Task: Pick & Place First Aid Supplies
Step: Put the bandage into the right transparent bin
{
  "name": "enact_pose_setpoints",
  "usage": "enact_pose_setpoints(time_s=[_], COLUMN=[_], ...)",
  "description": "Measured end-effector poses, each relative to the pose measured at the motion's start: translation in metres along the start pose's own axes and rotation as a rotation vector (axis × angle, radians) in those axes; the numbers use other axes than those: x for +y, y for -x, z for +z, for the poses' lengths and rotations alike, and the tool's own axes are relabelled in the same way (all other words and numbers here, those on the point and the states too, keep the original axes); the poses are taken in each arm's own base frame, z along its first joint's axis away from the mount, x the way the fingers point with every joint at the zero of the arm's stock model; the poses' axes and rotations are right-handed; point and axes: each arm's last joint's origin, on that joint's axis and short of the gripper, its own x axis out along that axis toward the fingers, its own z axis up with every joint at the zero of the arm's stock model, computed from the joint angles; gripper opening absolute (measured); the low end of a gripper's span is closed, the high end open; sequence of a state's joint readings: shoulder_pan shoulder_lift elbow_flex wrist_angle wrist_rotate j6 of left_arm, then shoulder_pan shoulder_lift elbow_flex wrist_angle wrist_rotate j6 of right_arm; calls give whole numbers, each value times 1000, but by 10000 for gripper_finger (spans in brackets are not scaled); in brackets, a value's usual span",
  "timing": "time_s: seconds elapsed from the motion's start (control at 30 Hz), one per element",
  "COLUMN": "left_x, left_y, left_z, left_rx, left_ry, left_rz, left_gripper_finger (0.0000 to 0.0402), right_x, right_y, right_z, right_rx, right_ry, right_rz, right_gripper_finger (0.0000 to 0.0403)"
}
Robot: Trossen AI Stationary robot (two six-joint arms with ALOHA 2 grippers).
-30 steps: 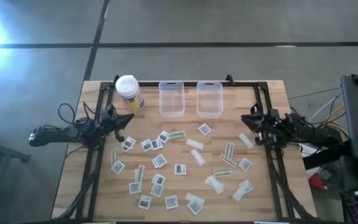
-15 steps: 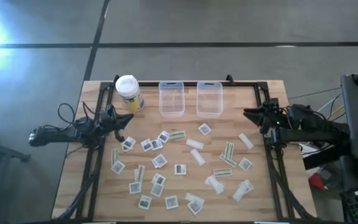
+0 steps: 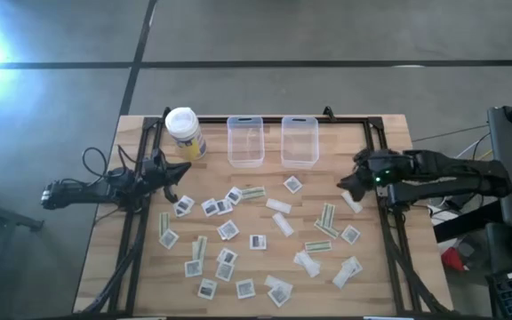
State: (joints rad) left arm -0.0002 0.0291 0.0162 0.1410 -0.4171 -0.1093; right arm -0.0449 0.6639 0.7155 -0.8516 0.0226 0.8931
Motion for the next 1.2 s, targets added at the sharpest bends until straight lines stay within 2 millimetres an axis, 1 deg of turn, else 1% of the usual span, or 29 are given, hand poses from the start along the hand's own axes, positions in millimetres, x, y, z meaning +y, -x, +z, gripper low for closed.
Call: enact_pose_setpoints(time_s=[0.17, 0.37, 0.6, 0.73, 0.97, 1.2], left_x=[0, 0, 0, 0, 0, 0], left_y=[0, 0, 0, 0, 0, 0], left_z=[0, 0, 1, 1, 1, 1], left_rx=[0, -2, -2, -2, -2, -2], left_ry=[0, 0, 0, 0, 0, 0], left_rz=[0, 0, 0, 0, 0, 0], left_gripper_finger=[0, 0, 0, 0, 0, 0], right_x=[3, 6, 5, 5, 3, 1], right_y=[-22, -43, -66, -78, -101, -124], right_z=[-4, -10, -18, -22, -26, -29], right_rx=[142, 228, 298, 328, 344, 366], right_ry=[-81, -122, -159, -172, -149, -99], right_rz=[-47, -130, -243, -308, -430, -495], right_gripper_finger=[153, 154, 144, 145, 153, 146])
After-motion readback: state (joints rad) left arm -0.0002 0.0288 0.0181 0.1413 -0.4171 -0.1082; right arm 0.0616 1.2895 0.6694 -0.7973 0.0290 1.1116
